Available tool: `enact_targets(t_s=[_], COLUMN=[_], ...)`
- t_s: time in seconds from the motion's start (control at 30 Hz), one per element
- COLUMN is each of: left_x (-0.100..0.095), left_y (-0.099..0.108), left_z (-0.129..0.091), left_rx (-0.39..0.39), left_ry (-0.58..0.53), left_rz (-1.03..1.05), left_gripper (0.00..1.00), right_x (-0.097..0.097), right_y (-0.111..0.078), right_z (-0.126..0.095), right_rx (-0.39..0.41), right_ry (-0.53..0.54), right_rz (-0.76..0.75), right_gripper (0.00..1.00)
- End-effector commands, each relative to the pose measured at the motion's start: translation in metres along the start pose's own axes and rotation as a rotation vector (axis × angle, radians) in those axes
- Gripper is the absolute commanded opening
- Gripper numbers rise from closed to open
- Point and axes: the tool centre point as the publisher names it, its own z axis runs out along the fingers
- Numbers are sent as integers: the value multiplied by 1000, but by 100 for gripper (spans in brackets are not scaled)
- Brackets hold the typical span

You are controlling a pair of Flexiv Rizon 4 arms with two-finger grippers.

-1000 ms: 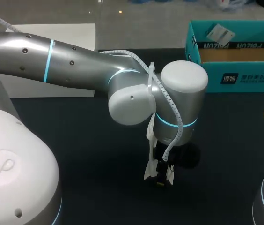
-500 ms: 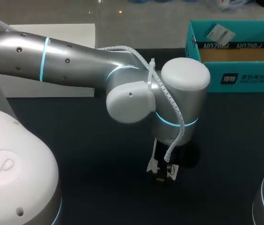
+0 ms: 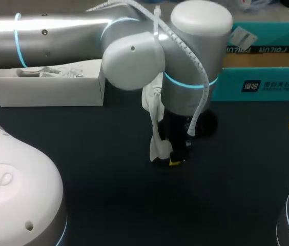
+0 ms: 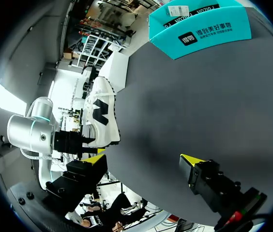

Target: Take the shoe out of the shoebox, open the shoe tongue, remove and reinsert the insole, then place the shoe into the shoebox

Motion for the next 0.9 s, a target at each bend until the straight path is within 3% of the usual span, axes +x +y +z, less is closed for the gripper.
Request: enact_targets(t_s=[0.03,0.3,0.4,0.47,0.9], left_x=[-6,-19,-19,-17,-17], left_y=[21,24,23,21,21], left_z=[-47,-53,-52,-51,-51], left_rx=[48,84,72,15,15], left_ry=[-11,29,39,7,7], left_rz=[-17,-1,2,0,0], left_gripper=[0,0,0,0,0], right_x=[0,0,0,0,0], right_y=[-2,-2,-2,-2,-2], right_z=[0,0,0,0,0], right_rx=[-2,-2,-2,-2,-2], right_ry=[-2,-2,-2,-2,-2], right_rz=[0,0,0,0,0], right_gripper=[100,100,100,100,100])
